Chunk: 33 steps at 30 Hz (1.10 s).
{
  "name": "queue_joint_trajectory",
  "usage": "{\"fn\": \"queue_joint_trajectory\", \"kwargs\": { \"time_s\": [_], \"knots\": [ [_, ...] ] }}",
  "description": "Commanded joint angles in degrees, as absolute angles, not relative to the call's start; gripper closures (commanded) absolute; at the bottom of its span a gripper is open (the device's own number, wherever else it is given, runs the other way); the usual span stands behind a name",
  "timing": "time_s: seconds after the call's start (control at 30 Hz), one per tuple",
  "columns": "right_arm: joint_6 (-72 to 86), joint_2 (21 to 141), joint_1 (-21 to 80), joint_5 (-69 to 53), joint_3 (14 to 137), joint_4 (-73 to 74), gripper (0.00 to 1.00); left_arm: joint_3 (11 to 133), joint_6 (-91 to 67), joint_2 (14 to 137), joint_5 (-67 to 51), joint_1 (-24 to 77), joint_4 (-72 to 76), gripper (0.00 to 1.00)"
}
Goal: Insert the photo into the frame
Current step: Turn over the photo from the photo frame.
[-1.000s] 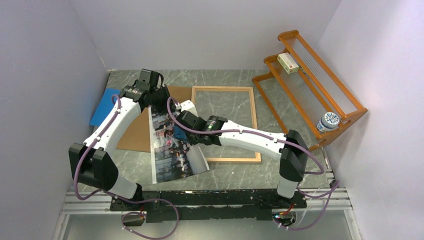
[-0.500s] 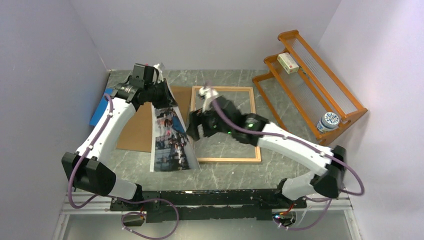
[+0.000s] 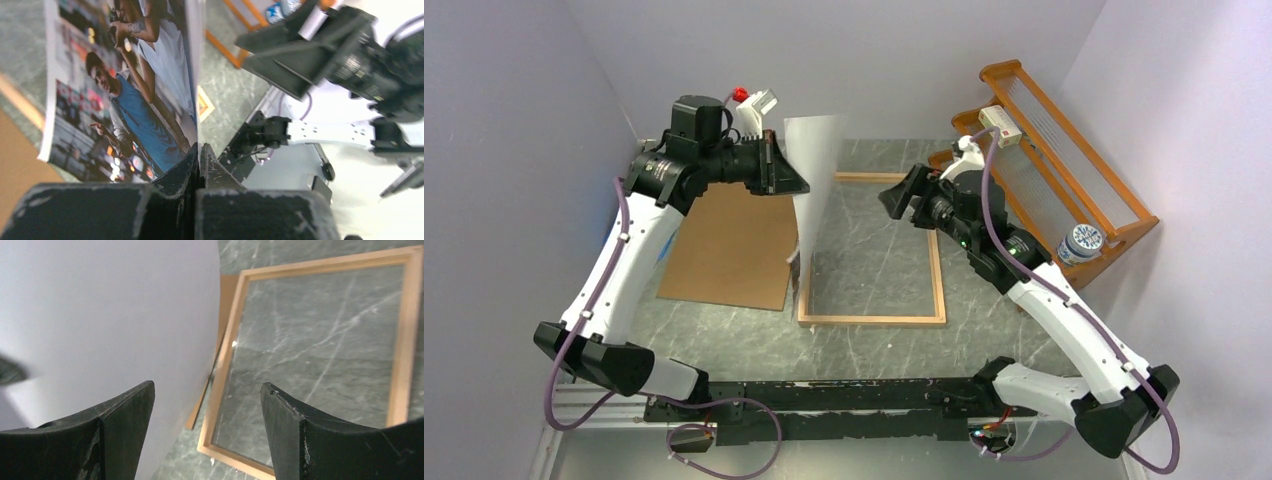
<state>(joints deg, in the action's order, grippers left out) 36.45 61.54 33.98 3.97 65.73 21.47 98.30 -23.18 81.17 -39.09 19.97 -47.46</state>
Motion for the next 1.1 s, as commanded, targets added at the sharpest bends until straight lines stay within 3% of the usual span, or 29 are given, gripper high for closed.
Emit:
{"fn": "queue_joint_trajectory", "kwargs": {
  "time_s": [0.0, 0.17, 0.33, 0.43, 0.63, 0.8, 1.07],
  "knots": [
    [38.7, 59.2, 31.2, 10.2, 64.2, 23.7, 0.19, 101.8, -23.8, 77.8, -49.7, 21.0, -43.1, 0.97],
    [40.9, 57.7, 28.5, 12.3, 62.1, 25.2, 0.19, 102.0, -27.4, 74.8, -53.1, 21.0, -38.1, 0.98],
    [42.1, 56.4, 26.4, 15.3, 60.5, 27.1, 0.19, 103.1, -26.4, 77.6, -45.3, 20.9, -42.6, 0.97],
    [42.8, 56.2, 25.2, 17.8, 59.6, 28.5, 0.19, 100.0, -26.0, 81.9, -44.7, 19.2, -41.5, 0.98],
    [44.1, 55.8, 23.1, 18.8, 56.7, 29.3, 0.2, 90.1, -29.8, 95.8, -55.6, 9.6, -29.3, 0.97],
    [44.1, 56.2, 22.2, 18.8, 55.1, 29.1, 0.2, 94.0, -27.7, 109.5, -56.0, 9.5, -30.1, 0.97],
    [43.8, 57.1, 21.2, 18.5, 54.2, 28.9, 0.2, 104.1, -20.3, 119.3, -52.9, 9.7, -38.3, 0.98]
  ]
}}
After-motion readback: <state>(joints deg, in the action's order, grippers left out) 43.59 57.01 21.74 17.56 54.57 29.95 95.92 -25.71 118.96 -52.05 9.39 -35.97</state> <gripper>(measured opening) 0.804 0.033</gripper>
